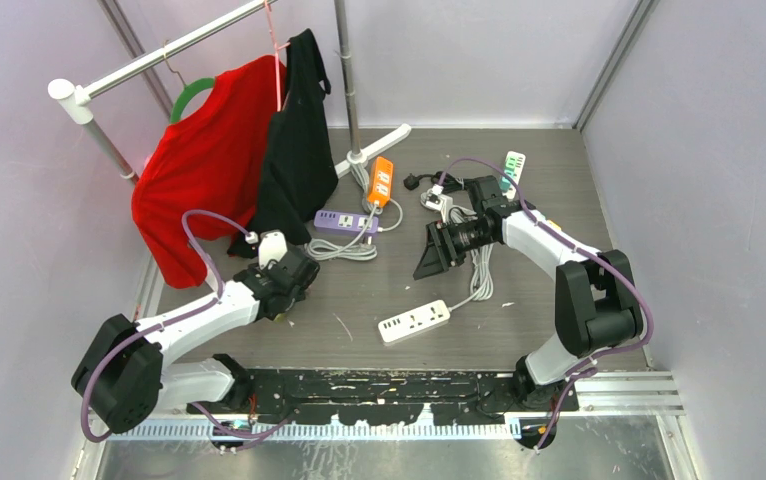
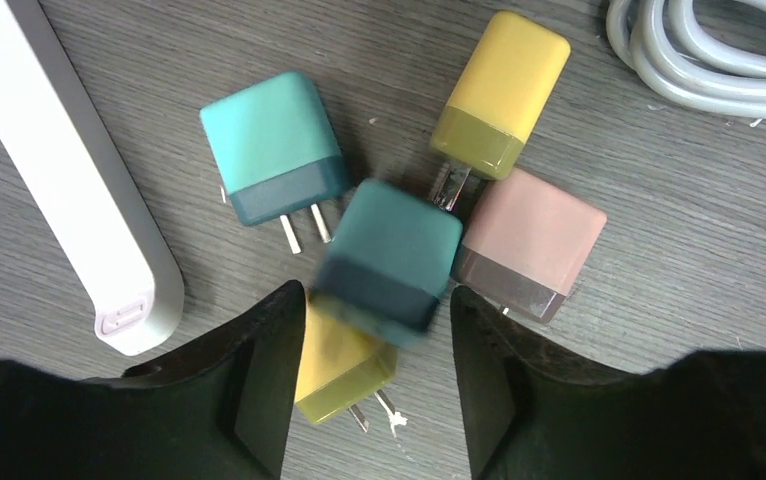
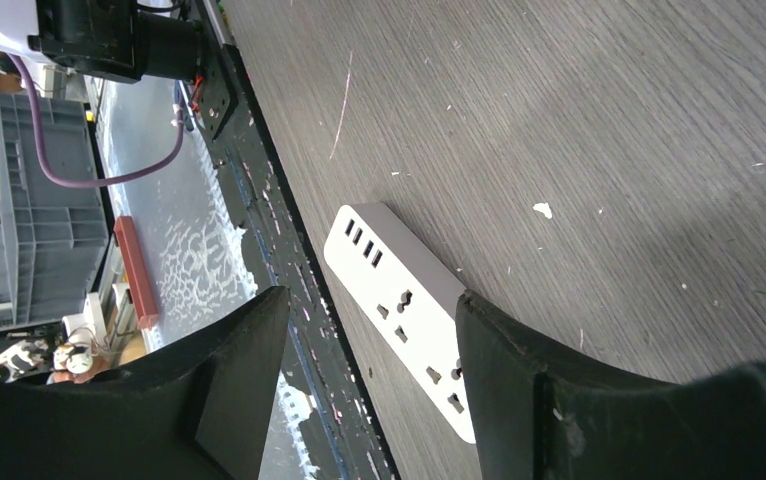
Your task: Pull the plug off the socket
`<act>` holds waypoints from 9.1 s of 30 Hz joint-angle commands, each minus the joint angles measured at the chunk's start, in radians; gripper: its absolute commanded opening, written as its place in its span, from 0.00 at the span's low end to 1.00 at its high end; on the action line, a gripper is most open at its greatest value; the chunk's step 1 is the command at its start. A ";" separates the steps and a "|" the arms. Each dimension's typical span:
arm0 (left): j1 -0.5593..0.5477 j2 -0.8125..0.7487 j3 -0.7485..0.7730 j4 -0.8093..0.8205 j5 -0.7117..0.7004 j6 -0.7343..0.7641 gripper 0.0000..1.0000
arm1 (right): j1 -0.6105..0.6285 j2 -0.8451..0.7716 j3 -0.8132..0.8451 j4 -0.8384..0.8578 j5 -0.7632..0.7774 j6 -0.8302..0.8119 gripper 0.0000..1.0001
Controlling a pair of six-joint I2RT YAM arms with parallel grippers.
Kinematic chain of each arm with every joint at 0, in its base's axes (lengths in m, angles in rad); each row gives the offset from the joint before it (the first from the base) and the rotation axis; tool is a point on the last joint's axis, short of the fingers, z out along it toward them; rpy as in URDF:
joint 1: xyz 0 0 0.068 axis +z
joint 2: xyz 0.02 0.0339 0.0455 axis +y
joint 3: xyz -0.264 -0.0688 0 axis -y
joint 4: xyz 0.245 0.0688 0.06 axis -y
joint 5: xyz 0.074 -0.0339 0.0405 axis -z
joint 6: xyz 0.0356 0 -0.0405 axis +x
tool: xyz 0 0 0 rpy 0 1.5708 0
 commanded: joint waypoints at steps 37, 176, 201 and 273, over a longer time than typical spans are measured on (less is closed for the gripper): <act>0.004 -0.489 -0.384 0.805 0.709 0.482 0.85 | 0.073 -0.317 -0.200 -0.150 0.134 -1.010 1.00; -0.005 -0.551 -0.483 0.841 0.576 0.416 0.83 | -0.395 0.266 0.471 0.286 0.927 0.185 1.00; -0.004 -0.536 -0.479 0.849 0.575 0.416 0.83 | -0.540 0.323 0.404 -0.079 0.732 -0.555 1.00; -0.004 -0.544 -0.480 0.839 0.566 0.411 0.84 | -0.162 -0.090 0.370 -0.438 -0.017 -0.649 0.02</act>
